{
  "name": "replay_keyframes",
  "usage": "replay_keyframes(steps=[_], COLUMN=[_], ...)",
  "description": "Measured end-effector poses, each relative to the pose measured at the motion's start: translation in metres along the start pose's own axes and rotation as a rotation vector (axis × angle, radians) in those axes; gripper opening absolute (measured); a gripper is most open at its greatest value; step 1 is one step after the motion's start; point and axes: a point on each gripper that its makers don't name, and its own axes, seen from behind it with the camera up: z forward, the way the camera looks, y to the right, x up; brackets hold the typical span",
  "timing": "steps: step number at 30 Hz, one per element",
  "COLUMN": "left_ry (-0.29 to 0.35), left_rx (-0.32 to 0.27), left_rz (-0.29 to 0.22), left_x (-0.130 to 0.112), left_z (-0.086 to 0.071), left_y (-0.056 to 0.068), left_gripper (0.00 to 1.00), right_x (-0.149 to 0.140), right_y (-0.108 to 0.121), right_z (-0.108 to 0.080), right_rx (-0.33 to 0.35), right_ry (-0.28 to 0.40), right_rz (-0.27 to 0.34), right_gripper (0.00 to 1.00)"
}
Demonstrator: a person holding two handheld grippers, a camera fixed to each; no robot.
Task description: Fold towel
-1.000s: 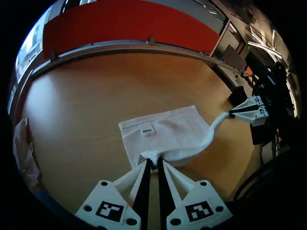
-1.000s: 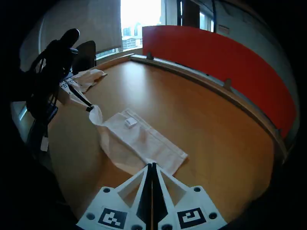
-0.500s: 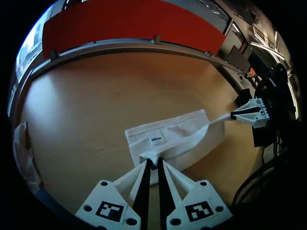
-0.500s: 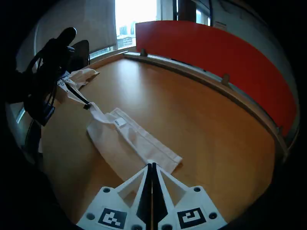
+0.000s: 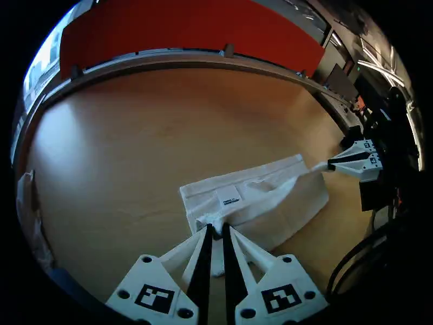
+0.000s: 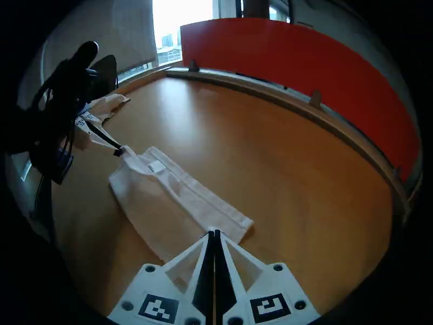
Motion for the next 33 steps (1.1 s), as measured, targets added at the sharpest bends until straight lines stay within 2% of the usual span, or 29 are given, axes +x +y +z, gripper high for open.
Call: replay_keyframes(steps=[10, 15, 18, 21, 24, 28, 33], left_ry=[0.002, 0.007, 0.009, 0.010, 0.009, 0.012, 0.017], left_rx=[0.033, 0.053, 0.061, 0.064, 0.065, 0.064, 0.067], left_rz=[-0.012, -0.020, -0.023, -0.023, -0.019, -0.007, 0.001], left_x=[0.001, 0.004, 0.006, 0.007, 0.008, 0.008, 0.007], left_z=[0.024, 0.031, 0.033, 0.033, 0.033, 0.031, 0.030], left_y=[-0.011, -0.016, -0.018, -0.020, -0.021, -0.021, -0.021], left_gripper=[0.17, 0.26, 0.37, 0.55, 0.70, 1.00, 1.00], right_x=[-0.008, -0.009, -0.008, -0.006, -0.005, -0.005, -0.006], right_y=[0.011, 0.016, 0.019, 0.024, 0.028, 0.029, 0.028], right_z=[0.022, 0.028, 0.029, 0.029, 0.028, 0.025, 0.023], right_rx=[-0.027, -0.047, -0.059, -0.075, -0.090, -0.091, -0.092], right_ry=[-0.015, -0.017, -0.016, -0.015, -0.013, -0.011, -0.008], right_rz=[0.034, 0.038, 0.039, 0.039, 0.039, 0.041, 0.043], right_gripper=[0.02, 0.09, 0.20, 0.34, 0.57, 0.90, 0.91])
